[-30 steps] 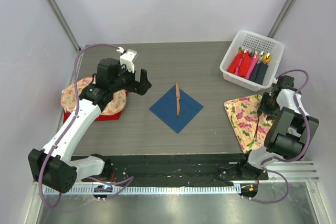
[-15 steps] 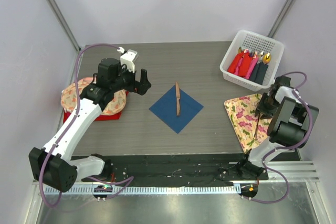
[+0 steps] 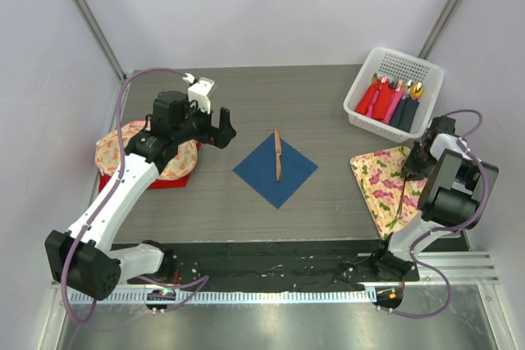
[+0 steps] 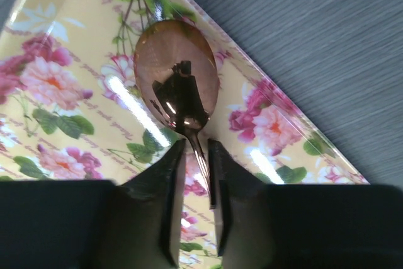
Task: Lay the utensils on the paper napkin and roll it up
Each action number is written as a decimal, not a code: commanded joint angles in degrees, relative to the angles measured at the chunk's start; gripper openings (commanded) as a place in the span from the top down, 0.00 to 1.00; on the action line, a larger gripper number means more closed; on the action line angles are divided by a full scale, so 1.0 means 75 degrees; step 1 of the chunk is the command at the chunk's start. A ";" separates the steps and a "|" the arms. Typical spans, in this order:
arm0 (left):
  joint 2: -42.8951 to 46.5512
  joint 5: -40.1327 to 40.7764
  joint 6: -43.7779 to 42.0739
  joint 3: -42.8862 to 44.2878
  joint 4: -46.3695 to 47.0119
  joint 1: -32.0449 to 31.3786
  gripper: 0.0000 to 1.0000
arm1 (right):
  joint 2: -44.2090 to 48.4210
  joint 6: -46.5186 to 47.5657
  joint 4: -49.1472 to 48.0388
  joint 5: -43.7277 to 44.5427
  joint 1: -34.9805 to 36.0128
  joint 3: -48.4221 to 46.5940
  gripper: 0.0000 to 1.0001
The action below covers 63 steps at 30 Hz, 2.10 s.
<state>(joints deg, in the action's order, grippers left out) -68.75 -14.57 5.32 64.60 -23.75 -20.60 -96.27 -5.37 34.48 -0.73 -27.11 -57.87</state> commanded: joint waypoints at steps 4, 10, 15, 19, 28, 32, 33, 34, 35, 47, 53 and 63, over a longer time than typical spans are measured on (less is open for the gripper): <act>0.0003 -0.0120 -0.0135 0.0176 0.0366 0.0028 0.00 | -0.0032 -0.0058 -0.0169 -0.0242 -0.0006 -0.0007 0.96; -0.0021 -0.0646 -0.0369 0.0293 0.0016 0.0028 0.00 | 0.1324 -0.0210 0.0734 -0.0827 -0.0006 -0.0311 0.99; 0.0155 -0.1233 -0.0534 0.0199 -0.0103 0.0016 0.00 | 0.2276 -0.0257 0.1354 -0.1378 -0.0006 -0.0347 0.99; 0.0272 -0.1233 -0.0511 0.0199 -0.0138 0.0016 0.00 | 0.2932 -0.0153 0.1707 -0.2066 -0.0006 -0.0405 0.99; 0.0308 -0.1947 0.0822 0.0117 0.0692 0.0028 0.00 | 0.3778 -0.2060 -0.1688 -0.7516 0.0846 -0.0229 0.99; 0.0003 -0.2859 0.2051 0.0246 0.1512 0.0028 0.00 | 0.3344 -0.3460 -0.4280 -0.8057 0.2649 -0.0640 0.99; -0.0113 -0.3025 0.2392 0.0269 0.2094 0.0016 0.00 | 0.3158 -0.4037 -0.5128 -0.8117 0.2875 -0.0582 0.99; -0.0172 -0.3154 0.2721 0.0293 0.2378 0.0028 0.00 | 0.3052 -0.4518 -0.5914 -0.8152 0.3086 -0.0523 0.99; -0.0243 -0.3469 0.3374 0.0316 0.2718 0.0016 0.01 | 0.2923 -0.4940 -0.7244 -0.8199 0.3517 -0.0465 0.99; -0.1356 -0.3484 0.7223 -0.0363 0.7475 -0.0042 0.23 | 0.0391 -1.1482 -1.5001 -0.7848 0.4857 -0.0945 0.99; -0.1673 -0.3004 0.7517 -0.0351 0.7889 -0.0300 0.33 | 0.0472 -1.1240 -1.4736 -0.7672 0.5302 -0.0700 0.99; -0.1825 -0.2792 0.7587 -0.0398 0.7971 -0.0710 0.43 | 0.0695 -1.0476 -1.3914 -0.7403 0.5560 -0.0429 0.99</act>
<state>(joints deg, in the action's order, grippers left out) -82.87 -36.60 61.49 61.67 31.24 -25.15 -94.11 -86.04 -68.31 -58.65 14.17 -61.21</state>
